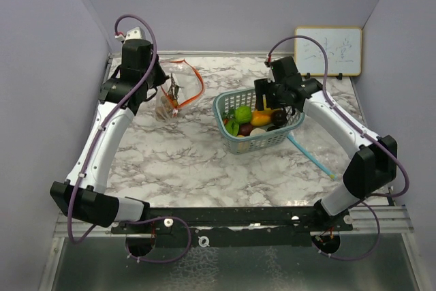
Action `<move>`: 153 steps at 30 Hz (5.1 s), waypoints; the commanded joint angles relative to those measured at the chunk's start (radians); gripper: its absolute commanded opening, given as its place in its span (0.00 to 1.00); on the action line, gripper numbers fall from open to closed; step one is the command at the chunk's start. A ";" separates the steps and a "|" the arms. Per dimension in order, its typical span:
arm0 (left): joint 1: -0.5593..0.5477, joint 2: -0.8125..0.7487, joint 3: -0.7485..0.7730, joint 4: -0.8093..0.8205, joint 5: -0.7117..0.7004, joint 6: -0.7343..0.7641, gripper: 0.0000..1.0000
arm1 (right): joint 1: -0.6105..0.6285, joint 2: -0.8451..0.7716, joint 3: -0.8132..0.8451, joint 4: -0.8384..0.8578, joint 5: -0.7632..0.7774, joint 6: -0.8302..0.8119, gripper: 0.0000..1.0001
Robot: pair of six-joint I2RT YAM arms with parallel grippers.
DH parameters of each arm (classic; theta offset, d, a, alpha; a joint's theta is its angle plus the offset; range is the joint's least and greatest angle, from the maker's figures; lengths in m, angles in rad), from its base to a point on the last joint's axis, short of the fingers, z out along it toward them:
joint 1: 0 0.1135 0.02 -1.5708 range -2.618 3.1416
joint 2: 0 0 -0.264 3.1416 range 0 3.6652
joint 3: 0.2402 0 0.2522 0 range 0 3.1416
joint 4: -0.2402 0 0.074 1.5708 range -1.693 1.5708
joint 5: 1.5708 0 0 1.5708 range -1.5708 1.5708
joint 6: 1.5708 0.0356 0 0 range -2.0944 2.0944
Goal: Place the food in the zip-top bag and seal the zipper
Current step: Move the bin to the center of the board, then pick up the fake fruit from the bin, then place the fake fruit in the zipper food storage bag, then pick up the fake fruit from the bin, then place the fake fruit in the zipper food storage bag.
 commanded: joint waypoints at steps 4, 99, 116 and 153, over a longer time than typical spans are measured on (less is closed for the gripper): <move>0.004 -0.002 -0.148 0.209 0.249 -0.147 0.00 | 0.021 -0.001 0.005 0.190 -0.273 0.058 0.71; -0.029 0.002 -0.341 0.283 0.316 -0.133 0.00 | 0.172 0.177 0.050 0.185 -0.192 0.196 0.87; -0.030 0.005 -0.337 0.279 0.337 -0.109 0.00 | 0.170 0.312 -0.095 0.495 -0.069 0.323 0.12; -0.030 -0.007 -0.336 0.281 0.353 -0.107 0.00 | 0.298 0.143 0.281 0.239 -0.333 0.026 0.61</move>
